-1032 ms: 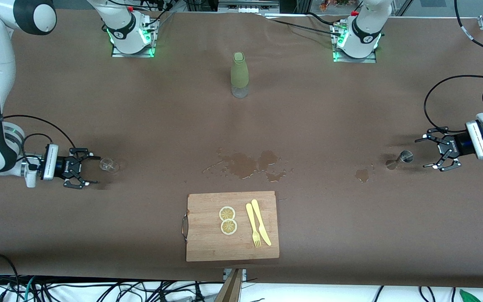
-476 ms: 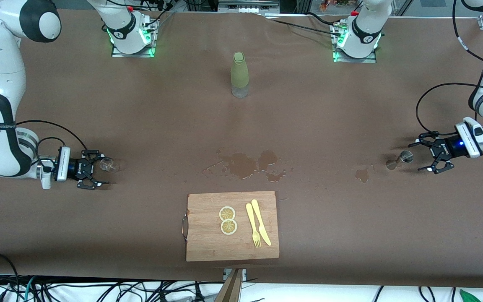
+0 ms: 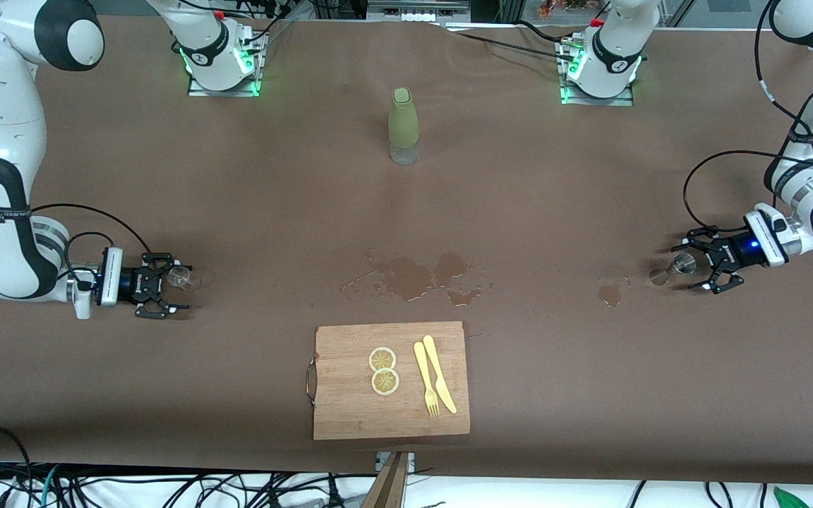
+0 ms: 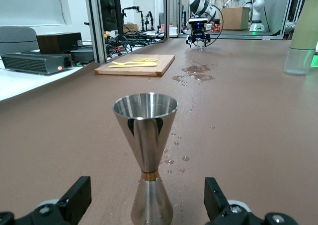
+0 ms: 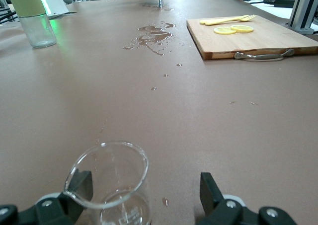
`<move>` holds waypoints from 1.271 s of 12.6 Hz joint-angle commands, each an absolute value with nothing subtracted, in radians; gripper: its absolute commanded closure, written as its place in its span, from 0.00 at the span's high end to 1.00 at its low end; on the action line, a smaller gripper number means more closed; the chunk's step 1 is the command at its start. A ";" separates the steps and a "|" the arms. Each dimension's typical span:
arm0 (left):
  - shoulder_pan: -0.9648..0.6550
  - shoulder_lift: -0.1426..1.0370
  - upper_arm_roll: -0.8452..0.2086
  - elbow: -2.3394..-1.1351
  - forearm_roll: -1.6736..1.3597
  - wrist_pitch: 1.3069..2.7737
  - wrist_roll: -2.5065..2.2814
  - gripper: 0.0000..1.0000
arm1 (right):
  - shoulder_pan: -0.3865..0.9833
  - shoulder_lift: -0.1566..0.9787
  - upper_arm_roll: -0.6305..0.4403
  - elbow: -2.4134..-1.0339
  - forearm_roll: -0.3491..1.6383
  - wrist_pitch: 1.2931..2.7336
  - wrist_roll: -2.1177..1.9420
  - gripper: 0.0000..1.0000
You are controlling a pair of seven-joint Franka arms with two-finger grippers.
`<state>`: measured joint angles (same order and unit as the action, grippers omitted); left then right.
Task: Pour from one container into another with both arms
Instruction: 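Close the right gripper on the beaker while the left gripper grips the jigger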
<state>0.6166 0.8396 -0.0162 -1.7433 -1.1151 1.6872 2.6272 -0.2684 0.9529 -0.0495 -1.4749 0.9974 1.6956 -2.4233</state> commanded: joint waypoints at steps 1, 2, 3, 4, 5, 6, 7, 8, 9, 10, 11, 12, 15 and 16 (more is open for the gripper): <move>0.592 0.882 -0.002 -1.717 -1.167 1.661 2.686 1.00 | -0.279 0.971 -0.048 -1.448 1.012 1.672 -2.428 0.80; 0.589 0.888 -0.005 -1.717 -1.176 1.661 2.686 1.00 | -0.279 0.971 -0.049 -1.447 1.012 1.672 -2.424 0.63; 0.580 0.891 -0.008 -1.717 -1.187 1.660 2.689 1.00 | -0.279 0.971 -0.049 -1.447 1.014 1.671 -2.418 0.50; 0.575 0.896 -0.011 -1.717 -1.215 1.657 2.691 1.00 | -0.279 0.971 -0.049 -1.448 1.015 1.671 -2.415 0.41; 0.569 0.902 -0.011 -1.717 -1.236 1.645 2.689 1.00 | -0.279 0.971 -0.048 -1.448 1.017 1.669 -2.405 0.37; 0.563 0.905 -0.011 -1.717 -1.256 1.638 2.689 1.00 | -0.278 0.969 -0.048 -1.448 1.016 1.667 -2.379 0.34; 0.560 0.905 -0.014 -1.717 -1.267 1.628 2.689 1.00 | -0.276 0.968 -0.048 -1.448 1.015 1.648 -2.340 0.31; 0.560 0.905 -0.015 -1.717 -1.294 1.618 2.689 1.00 | -0.275 0.968 -0.048 -1.448 1.015 1.613 -2.273 0.30; 0.558 0.910 -0.015 -1.717 -1.296 1.617 2.689 1.00 | -0.272 0.968 -0.048 -1.448 1.015 1.589 -2.208 0.30; 0.557 0.916 -0.015 -1.718 -1.296 1.617 2.691 1.00 | -0.265 0.966 -0.043 -1.447 1.014 1.576 -2.147 0.30; 0.557 0.923 -0.015 -1.718 -1.296 1.617 2.691 1.00 | -0.262 0.965 -0.028 -1.447 1.014 1.572 -2.082 0.30; 0.557 0.926 -0.015 -1.717 -1.296 1.617 2.691 1.00 | -0.261 0.963 -0.011 -1.444 1.008 1.571 -2.024 0.30; 0.557 0.930 -0.015 -1.717 -1.298 1.617 2.691 0.87 | -0.227 0.963 0.020 -1.422 1.014 1.565 -1.964 0.30; 0.557 0.930 -0.015 -1.717 -1.298 1.615 2.691 0.67 | -0.219 0.963 0.037 -1.420 1.014 1.565 -1.945 0.30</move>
<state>0.5612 0.9149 -0.0217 -1.7349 -1.2648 1.6383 2.6494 -0.2321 0.9529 0.0185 -1.4459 1.0002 1.5859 -1.9889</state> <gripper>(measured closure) 0.053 0.511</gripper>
